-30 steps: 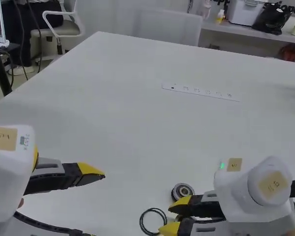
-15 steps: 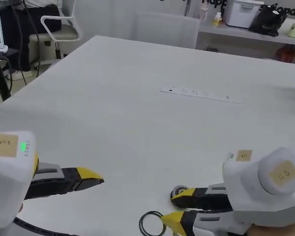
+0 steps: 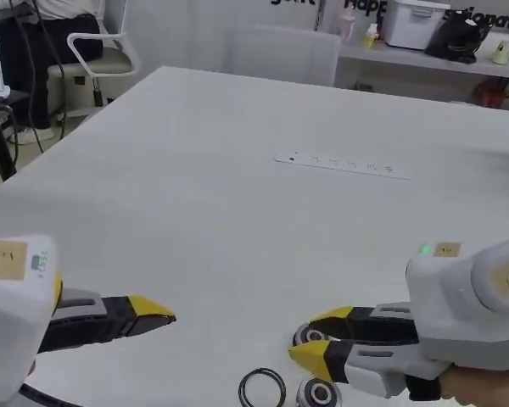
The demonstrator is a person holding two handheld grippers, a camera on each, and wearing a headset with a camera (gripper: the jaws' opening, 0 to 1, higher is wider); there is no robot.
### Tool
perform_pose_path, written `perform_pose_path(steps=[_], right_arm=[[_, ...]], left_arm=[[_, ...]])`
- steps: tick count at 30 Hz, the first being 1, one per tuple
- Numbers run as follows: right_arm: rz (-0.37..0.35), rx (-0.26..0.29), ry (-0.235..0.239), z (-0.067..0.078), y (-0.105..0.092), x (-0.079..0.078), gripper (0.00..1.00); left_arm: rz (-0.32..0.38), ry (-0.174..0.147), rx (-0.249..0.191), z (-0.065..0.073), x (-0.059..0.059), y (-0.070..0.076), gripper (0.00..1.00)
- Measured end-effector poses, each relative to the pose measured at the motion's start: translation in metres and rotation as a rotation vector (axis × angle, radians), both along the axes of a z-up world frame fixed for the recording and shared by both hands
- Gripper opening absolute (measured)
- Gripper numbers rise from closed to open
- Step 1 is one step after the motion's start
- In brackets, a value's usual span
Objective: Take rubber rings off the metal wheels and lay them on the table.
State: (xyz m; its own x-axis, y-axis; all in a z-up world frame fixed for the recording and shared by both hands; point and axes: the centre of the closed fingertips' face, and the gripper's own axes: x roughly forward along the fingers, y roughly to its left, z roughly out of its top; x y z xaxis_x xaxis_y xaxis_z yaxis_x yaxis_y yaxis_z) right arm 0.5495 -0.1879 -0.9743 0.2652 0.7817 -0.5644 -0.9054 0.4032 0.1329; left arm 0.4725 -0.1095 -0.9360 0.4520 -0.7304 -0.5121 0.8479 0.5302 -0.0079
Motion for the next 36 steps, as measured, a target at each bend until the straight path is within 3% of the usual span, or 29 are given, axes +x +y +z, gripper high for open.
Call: perform_pose_path(steps=[17,23,28,36], right_arm=[[-0.069,0.012,0.003,0.001,-0.015,0.016,0.23],[-0.089,-0.006,0.013,-0.005,-0.022,0.020,0.23],[-0.099,-0.030,0.024,-0.013,-0.031,0.021,0.23],[-0.121,-0.061,0.053,-0.025,-0.046,0.023,0.23]], left_arm=[[-0.008,0.002,-0.013,0.002,-0.001,-0.003,0.67],[0.001,-0.001,-0.018,0.003,0.001,-0.002,0.68],[-0.034,0.001,0.024,-0.002,-0.002,-0.004,0.69],[-0.040,-0.033,0.021,0.011,0.006,-0.006,0.70]])
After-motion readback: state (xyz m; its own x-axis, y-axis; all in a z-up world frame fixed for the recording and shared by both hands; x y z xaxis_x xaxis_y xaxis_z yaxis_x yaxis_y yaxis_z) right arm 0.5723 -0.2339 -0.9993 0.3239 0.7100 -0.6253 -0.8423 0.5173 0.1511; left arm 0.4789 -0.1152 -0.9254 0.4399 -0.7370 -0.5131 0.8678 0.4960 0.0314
